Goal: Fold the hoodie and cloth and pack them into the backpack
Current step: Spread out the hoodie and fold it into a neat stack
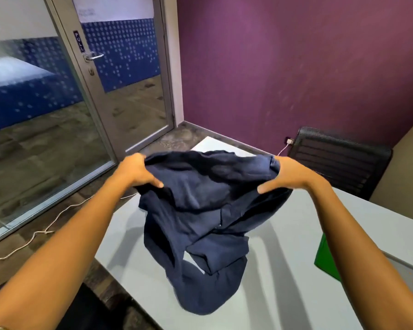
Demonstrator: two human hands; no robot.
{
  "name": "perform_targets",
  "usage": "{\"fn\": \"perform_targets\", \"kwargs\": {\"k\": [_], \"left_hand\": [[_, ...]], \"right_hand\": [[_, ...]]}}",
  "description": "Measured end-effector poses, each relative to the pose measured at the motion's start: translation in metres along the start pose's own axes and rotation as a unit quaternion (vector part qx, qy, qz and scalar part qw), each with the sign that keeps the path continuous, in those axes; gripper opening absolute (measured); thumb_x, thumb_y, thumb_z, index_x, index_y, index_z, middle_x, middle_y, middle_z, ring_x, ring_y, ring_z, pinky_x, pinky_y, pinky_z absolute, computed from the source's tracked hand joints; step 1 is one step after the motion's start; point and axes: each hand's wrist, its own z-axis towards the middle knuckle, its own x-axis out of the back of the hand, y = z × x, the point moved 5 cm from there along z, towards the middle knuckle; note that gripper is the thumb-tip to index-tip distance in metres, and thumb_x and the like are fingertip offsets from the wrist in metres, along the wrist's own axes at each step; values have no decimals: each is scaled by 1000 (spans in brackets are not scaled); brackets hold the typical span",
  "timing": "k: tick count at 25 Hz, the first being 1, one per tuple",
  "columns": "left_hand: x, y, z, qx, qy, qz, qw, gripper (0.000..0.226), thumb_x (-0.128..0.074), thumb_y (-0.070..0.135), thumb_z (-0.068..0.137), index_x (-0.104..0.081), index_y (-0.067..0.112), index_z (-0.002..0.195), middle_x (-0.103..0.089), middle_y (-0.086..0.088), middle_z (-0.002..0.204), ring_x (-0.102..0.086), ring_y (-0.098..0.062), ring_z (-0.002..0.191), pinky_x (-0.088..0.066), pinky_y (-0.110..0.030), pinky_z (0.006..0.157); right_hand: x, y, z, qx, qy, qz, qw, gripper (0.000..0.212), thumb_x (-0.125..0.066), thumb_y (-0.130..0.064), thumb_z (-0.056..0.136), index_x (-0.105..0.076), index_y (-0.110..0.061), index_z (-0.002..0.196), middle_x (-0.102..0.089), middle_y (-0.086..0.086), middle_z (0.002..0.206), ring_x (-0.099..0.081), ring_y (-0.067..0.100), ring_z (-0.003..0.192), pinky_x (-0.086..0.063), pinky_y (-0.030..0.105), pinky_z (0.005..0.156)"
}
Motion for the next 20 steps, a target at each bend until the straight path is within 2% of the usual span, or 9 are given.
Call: {"fn": "perform_targets", "kwargs": {"k": [3, 5, 7, 9, 11, 12, 14, 17, 20], "left_hand": [[-42, -41, 2, 106, 50, 81, 990, 54, -82, 43, 74, -62, 6, 108, -66, -19, 116, -62, -40, 107, -53, -43, 82], [-73, -58, 1, 169, 41, 46, 984, 45, -64, 36, 84, -63, 3, 114, -67, -20, 116, -65, -41, 105, -55, -44, 88], [-105, -63, 3, 223, -31, -80, 971, 43, -52, 28, 81, -66, -1, 110, -71, -20, 104, -69, -40, 89, -58, -51, 85], [-130, -45, 2, 290, -124, -332, 889, 41, -44, 23, 94, -61, -6, 118, -65, -25, 109, -65, -43, 88, -52, -65, 88], [-141, -14, 7, 320, -166, -557, 749, 49, -34, 27, 103, -43, 0, 143, -47, -29, 140, -50, -50, 124, -36, -74, 100], [-138, 1, 13, 309, -175, -615, 704, 52, -31, 30, 105, -35, 5, 150, -37, -27, 151, -37, -49, 137, -28, -76, 103], [-124, 24, 34, 260, -153, -645, 702, 50, -29, 32, 105, -37, 10, 150, -35, -20, 156, -34, -44, 141, -21, -75, 107], [-102, 56, 78, 182, -96, -660, 723, 40, -43, 28, 102, -59, 5, 130, -57, -18, 139, -61, -33, 110, -47, -48, 102], [-63, 99, 121, 93, -82, -653, 747, 40, -49, 31, 100, -63, 7, 129, -64, -15, 131, -62, -32, 117, -56, -37, 87]], "right_hand": [[-36, 48, 9, -146, 0, -184, 972, 51, -89, -39, 66, -66, -15, 106, -70, 9, 109, -64, 30, 94, -44, 31, 73], [-56, 71, 8, -248, 50, -124, 960, 51, -75, -37, 83, -63, -3, 119, -66, 21, 121, -63, 38, 107, -42, 32, 74], [-77, 79, 7, -313, 79, -15, 947, 49, -57, -34, 93, -55, -2, 131, -60, 23, 131, -58, 41, 117, -44, 36, 81], [-100, 77, 11, -370, 50, 182, 910, 46, -47, -33, 97, -47, -11, 136, -53, 20, 137, -54, 43, 122, -50, 49, 88], [-116, 65, 22, -387, 4, 408, 827, 42, -59, -27, 97, -43, -11, 132, -48, 15, 138, -53, 43, 123, -53, 60, 84], [-115, 54, 29, -364, -2, 486, 795, 48, -69, -21, 91, -43, -10, 130, -46, 13, 140, -51, 44, 124, -53, 63, 86], [-107, 29, 48, -290, 14, 623, 727, 45, -73, -17, 89, -48, -13, 126, -47, 7, 134, -45, 44, 128, -48, 74, 86], [-86, 8, 91, -210, 89, 763, 604, 38, -47, -29, 103, -48, -14, 138, -47, 10, 145, -39, 45, 137, -37, 81, 91], [-47, -17, 136, -151, 92, 770, 613, 55, -32, -40, 104, -33, -18, 154, -30, 16, 160, -25, 50, 145, -31, 79, 95]]}}
